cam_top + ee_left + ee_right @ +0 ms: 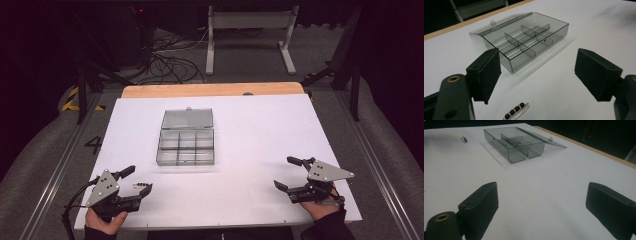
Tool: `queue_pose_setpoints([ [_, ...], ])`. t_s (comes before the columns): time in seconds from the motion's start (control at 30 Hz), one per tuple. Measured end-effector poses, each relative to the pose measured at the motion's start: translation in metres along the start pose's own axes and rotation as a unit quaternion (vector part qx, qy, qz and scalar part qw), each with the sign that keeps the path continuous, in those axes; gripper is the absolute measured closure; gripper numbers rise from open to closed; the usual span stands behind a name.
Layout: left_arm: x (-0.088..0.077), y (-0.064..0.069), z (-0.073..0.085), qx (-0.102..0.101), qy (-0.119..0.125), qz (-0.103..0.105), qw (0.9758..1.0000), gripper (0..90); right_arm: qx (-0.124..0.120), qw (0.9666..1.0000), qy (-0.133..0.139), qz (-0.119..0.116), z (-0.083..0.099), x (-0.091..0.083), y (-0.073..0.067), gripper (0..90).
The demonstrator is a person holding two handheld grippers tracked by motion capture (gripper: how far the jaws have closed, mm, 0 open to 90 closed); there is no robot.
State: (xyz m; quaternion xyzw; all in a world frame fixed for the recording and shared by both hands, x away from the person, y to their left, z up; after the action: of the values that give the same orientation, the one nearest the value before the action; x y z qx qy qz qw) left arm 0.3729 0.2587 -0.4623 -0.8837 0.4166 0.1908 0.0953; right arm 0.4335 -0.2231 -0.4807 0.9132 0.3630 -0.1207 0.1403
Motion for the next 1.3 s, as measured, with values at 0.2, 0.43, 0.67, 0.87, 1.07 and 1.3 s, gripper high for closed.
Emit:
queue_pose_setpoints([
  [0.2,-0.0013,0.0002,-0.0009,0.0,0.002,-0.001,1.0,21.8,0.002,1.0,0.0,0.0,0.0004,0.0,0.0004,11.5],
  [0.43,-0.0015,0.0007,-0.0012,0.0,0.003,0.0,1.0,21.8,0.001,1.0,-0.003,-0.001,0.0005,0.0011,-0.0008,11.5],
  [0.67,-0.002,0.0001,-0.0019,0.003,0.004,0.0,1.0,21.8,-0.001,1.0,-0.005,-0.001,0.0009,0.0018,-0.0009,11.5],
  [0.87,-0.0027,0.0005,-0.003,0.0,0.003,0.001,1.0,21.8,0.0,1.0,-0.007,-0.003,0.0012,0.0025,-0.0015,11.6],
  [1.07,-0.002,-0.0009,-0.0048,-0.005,0.001,0.007,1.0,21.7,-0.007,0.9999,-0.011,-0.004,0.0013,0.0035,-0.0028,11.7],
  [1.3,-0.0018,-0.0038,-0.0089,-0.011,-0.008,0.009,0.9999,21.7,-0.005,0.9999,-0.013,-0.007,0.0018,0.0049,-0.0035,11.8],
])
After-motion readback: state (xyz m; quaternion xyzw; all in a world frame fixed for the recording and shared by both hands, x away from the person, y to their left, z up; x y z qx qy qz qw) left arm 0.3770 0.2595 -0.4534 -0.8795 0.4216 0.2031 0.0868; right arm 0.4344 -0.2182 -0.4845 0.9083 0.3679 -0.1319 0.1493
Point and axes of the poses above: each handheld gripper's, and its own axes: x roughly forward along the jaws, z roughly out of its underside, y roughly to its right, the point moved 5 cm from there along x, roughly forward along the jaws, and after that the axes turned 11 degrees about z, right-handed, at the moved point
